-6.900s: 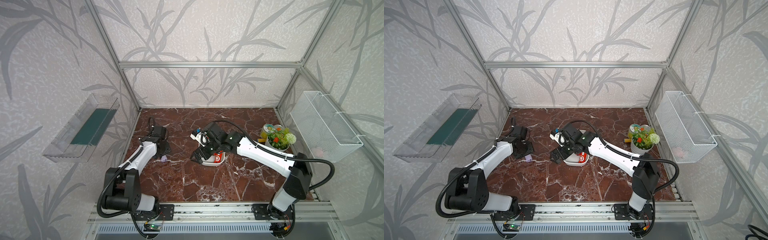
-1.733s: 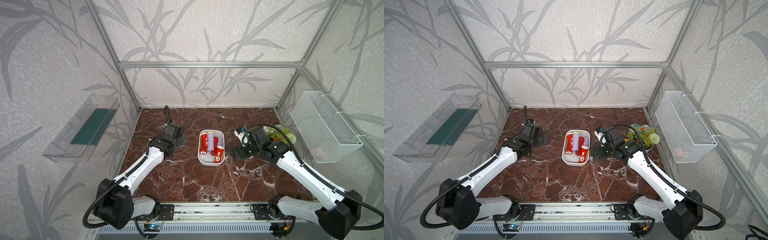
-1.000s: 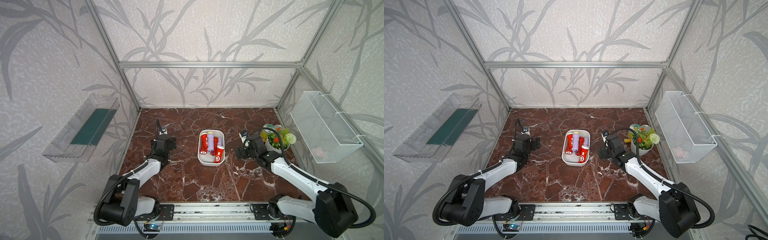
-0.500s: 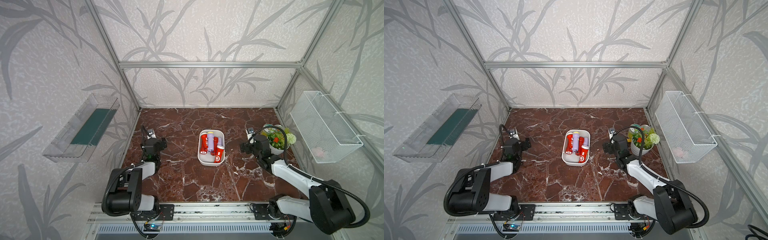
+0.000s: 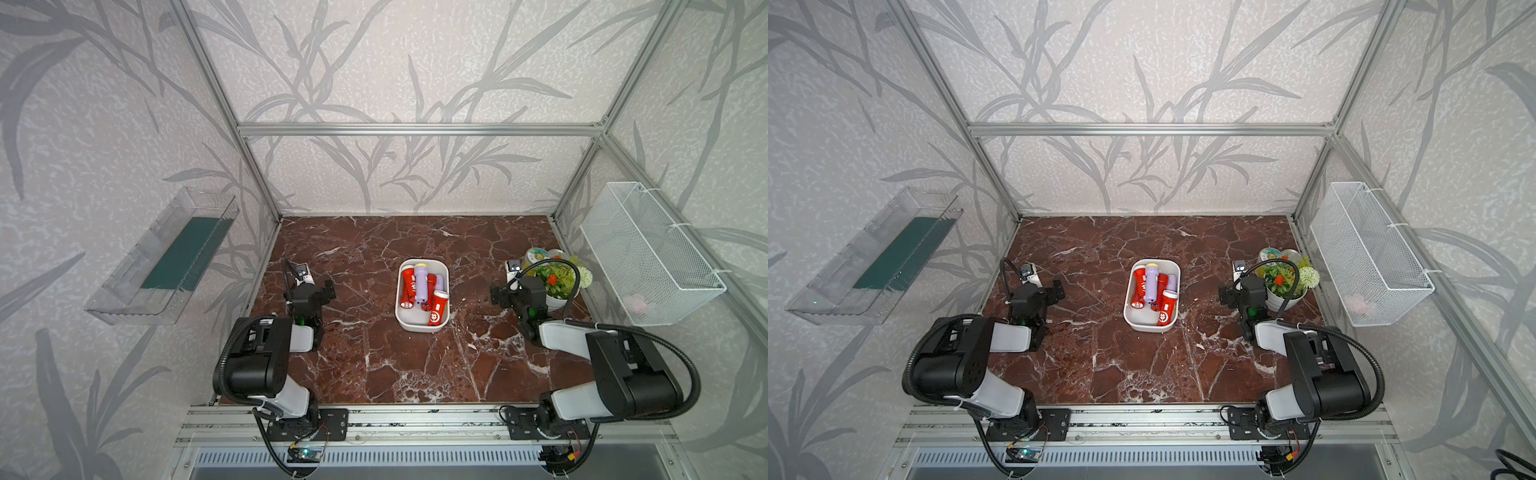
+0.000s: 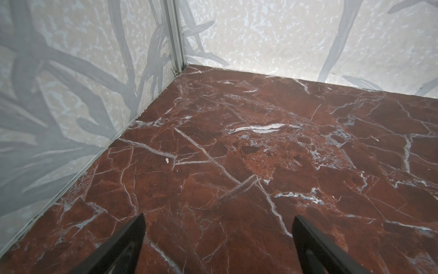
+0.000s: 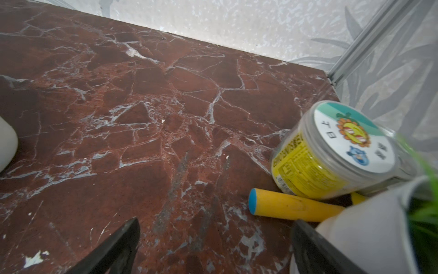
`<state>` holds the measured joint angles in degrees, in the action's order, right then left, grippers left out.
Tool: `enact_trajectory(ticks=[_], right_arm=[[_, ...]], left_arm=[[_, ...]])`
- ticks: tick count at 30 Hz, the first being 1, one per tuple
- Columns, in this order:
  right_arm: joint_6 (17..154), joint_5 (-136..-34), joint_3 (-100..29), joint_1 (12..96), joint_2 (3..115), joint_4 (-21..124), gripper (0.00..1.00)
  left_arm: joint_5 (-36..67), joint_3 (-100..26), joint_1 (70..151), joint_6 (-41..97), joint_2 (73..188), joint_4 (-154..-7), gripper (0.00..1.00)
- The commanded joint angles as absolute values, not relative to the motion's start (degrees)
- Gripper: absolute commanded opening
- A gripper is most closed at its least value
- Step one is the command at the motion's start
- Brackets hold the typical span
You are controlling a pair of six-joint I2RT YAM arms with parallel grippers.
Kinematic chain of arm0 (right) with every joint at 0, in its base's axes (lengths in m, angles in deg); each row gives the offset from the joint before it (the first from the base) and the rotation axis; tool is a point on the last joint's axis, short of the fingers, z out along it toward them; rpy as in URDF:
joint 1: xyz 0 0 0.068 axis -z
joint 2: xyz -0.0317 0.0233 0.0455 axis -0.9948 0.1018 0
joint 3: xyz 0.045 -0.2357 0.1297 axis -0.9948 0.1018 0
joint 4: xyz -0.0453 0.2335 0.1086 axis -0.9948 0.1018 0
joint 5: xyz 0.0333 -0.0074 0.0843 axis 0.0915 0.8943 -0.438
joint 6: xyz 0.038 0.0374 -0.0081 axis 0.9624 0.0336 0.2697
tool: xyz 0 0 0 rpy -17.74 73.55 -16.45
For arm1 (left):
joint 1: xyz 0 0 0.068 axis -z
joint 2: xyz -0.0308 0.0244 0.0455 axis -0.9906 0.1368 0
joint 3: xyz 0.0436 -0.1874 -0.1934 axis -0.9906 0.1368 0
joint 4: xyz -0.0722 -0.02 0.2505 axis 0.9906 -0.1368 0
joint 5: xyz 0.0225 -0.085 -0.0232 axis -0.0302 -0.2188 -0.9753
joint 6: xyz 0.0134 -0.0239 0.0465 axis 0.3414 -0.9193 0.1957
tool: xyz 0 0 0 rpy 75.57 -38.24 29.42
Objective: Put the flashlights into the storage boxes
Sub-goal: Reset both arms
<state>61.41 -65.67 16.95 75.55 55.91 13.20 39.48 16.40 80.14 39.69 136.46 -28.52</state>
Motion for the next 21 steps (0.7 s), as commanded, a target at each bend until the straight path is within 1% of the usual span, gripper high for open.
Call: enact_trajectory(ticks=[1, 3, 6, 11, 14, 21], right_arm=[[60.89, -70.9, 17.54, 76.11, 57.33, 5.6, 0.99], [60.18, -72.81, 18.66, 76.24, 58.1, 3.08, 0.99], [60.0, -72.71, 20.04, 76.24, 58.8, 0.04, 0.99], [60.08, -72.49, 20.0, 76.24, 58.66, 0.33, 0.99], [62.01, -68.99, 18.62, 76.24, 58.94, 2.53, 0.99], [62.17, -68.78, 18.41, 76.43, 58.96, 2.97, 0.99]], left_arm=[[39.12, 16.56, 79.8, 39.61, 136.75, -25.99, 0.97], [39.19, 16.48, 79.78, 39.61, 136.75, -26.2, 0.98], [39.18, 16.41, 79.88, 39.59, 136.75, -26.29, 0.99], [39.24, 16.44, 79.91, 39.65, 136.75, -26.31, 0.99], [39.25, 16.48, 79.94, 39.66, 136.68, -26.31, 0.99], [39.27, 16.48, 79.94, 39.6, 136.75, -26.28, 0.99]])
